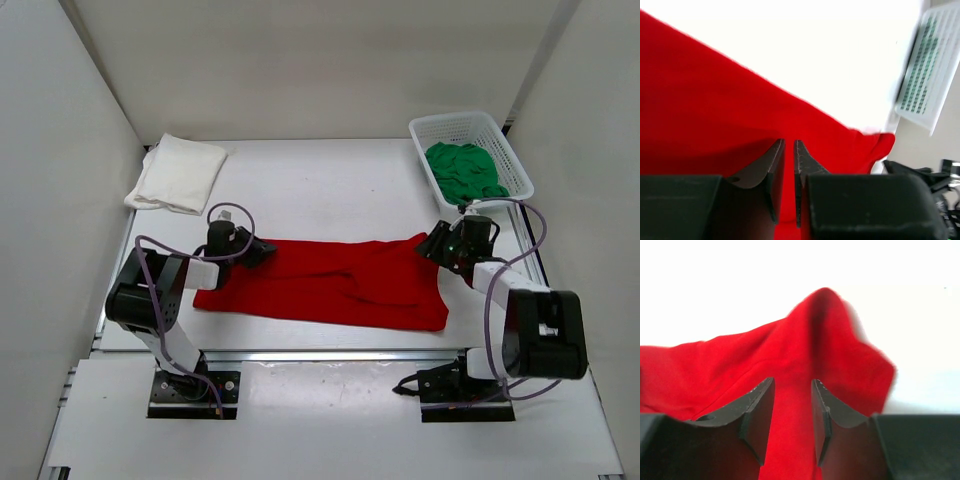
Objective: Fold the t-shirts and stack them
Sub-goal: Fold the other side of the tshirt into a rectangle
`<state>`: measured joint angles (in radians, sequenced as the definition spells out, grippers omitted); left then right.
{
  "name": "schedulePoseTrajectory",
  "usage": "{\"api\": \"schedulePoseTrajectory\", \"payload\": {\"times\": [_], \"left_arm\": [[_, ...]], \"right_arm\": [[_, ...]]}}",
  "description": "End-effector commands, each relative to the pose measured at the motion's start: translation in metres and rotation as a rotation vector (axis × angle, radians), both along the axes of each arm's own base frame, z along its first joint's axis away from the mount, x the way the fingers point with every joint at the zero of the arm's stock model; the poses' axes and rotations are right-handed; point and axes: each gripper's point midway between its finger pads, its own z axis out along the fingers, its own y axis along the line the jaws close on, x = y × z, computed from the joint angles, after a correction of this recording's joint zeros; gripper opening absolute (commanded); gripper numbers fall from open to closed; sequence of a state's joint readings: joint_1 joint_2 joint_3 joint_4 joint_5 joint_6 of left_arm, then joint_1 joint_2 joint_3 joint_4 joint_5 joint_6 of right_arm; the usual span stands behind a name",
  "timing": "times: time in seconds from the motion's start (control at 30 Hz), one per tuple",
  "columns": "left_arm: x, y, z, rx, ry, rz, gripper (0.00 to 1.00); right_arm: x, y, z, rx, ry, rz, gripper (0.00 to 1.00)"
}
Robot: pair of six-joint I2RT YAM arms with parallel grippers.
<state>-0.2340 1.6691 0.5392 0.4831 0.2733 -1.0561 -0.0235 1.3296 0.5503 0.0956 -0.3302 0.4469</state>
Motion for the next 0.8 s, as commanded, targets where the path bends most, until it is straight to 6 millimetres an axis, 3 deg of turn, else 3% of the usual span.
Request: {"api": "schedulePoseTrajectory", "payload": {"times": [0.0,0.07,0.17,0.33,0.53,0.7,0.77], "left_arm": [[0.017,0.01,0.017,-0.028,-0.063,0.032,0.24],[0.019,0.016,0.016,-0.022,-0.064,0.044,0.24],[0.022,0.029,0.009,-0.017,-0.049,0.073,0.23],[0.016,0.052,-0.009,-0.021,0.007,0.137,0.23],[0.009,0.082,-0.018,-0.059,0.036,0.248,0.22],[0.016,0.094,-0.009,-0.082,0.017,0.296,0.22],[0.017,0.087,0.002,-0.101,-0.02,0.276,0.23]], "right_arm": [[0.028,-0.005,0.006,0.042,-0.065,-0.001,0.33],[0.033,-0.004,0.005,0.05,-0.068,-0.002,0.33],[0.037,-0.009,-0.001,0.045,-0.059,-0.042,0.25],[0.038,-0.024,0.0,0.057,-0.073,-0.099,0.0],[0.025,-0.04,-0.022,0.065,0.014,-0.161,0.0],[0.024,-0.04,-0.029,0.088,0.064,-0.16,0.16],[0.025,-0.039,-0.024,0.086,0.055,-0.158,0.22]]}}
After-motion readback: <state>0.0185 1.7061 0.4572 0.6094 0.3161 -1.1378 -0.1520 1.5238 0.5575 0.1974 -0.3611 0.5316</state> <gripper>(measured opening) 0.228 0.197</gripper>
